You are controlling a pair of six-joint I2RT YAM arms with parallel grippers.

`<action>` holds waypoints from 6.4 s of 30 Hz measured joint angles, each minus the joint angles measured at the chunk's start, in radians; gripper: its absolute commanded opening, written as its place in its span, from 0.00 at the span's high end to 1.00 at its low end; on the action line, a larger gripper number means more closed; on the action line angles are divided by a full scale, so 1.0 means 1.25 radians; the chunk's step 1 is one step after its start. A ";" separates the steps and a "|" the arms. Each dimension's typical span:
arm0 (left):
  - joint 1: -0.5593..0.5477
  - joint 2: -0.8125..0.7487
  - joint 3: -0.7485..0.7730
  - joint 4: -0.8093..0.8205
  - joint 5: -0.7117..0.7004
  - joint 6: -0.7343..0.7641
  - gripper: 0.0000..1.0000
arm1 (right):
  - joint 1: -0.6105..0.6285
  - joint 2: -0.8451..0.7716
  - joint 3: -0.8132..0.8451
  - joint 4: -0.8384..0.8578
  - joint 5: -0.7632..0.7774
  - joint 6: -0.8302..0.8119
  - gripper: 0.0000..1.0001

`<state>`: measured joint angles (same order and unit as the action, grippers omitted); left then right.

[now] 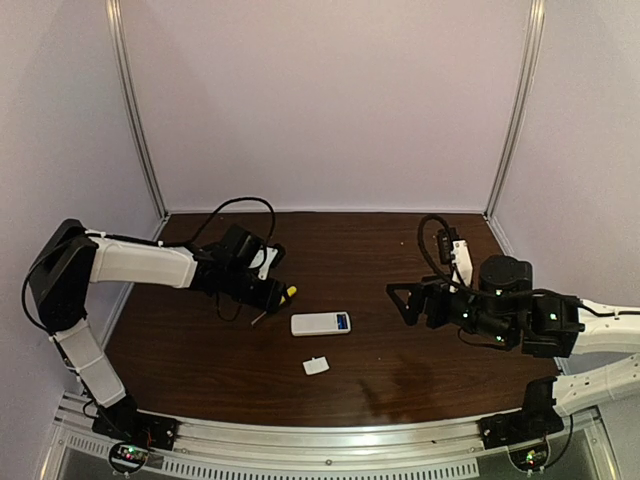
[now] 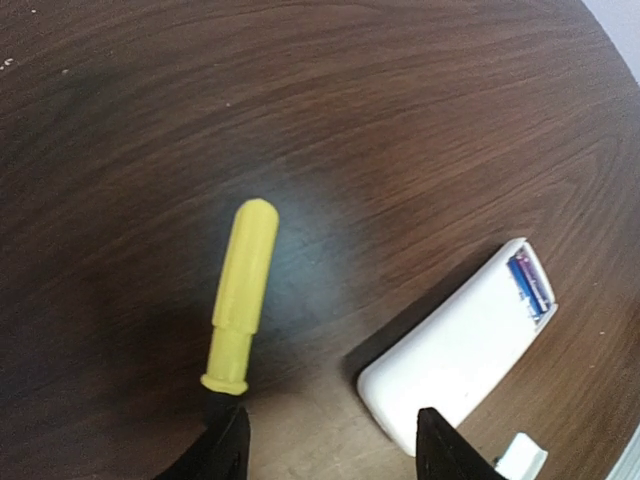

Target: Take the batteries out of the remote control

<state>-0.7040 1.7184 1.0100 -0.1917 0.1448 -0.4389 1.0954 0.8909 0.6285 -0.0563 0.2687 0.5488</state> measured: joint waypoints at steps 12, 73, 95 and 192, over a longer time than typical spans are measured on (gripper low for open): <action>0.000 0.054 0.025 -0.068 -0.136 0.121 0.43 | 0.000 0.020 0.000 0.002 -0.024 -0.003 0.00; -0.197 0.067 -0.013 0.114 -0.477 0.255 1.00 | 0.000 0.092 0.000 0.037 -0.065 -0.029 0.00; -0.214 -0.208 -0.383 0.545 -0.308 0.199 1.00 | -0.013 0.289 0.171 -0.017 -0.186 -0.057 0.00; -0.308 -0.212 -0.419 0.684 -0.173 0.324 1.00 | -0.139 0.699 0.637 -0.413 -0.706 0.049 0.54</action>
<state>-1.0885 1.4532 0.4866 0.6632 -0.0711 -0.0341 0.9222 1.7641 1.4246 -0.5724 -0.6144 0.6098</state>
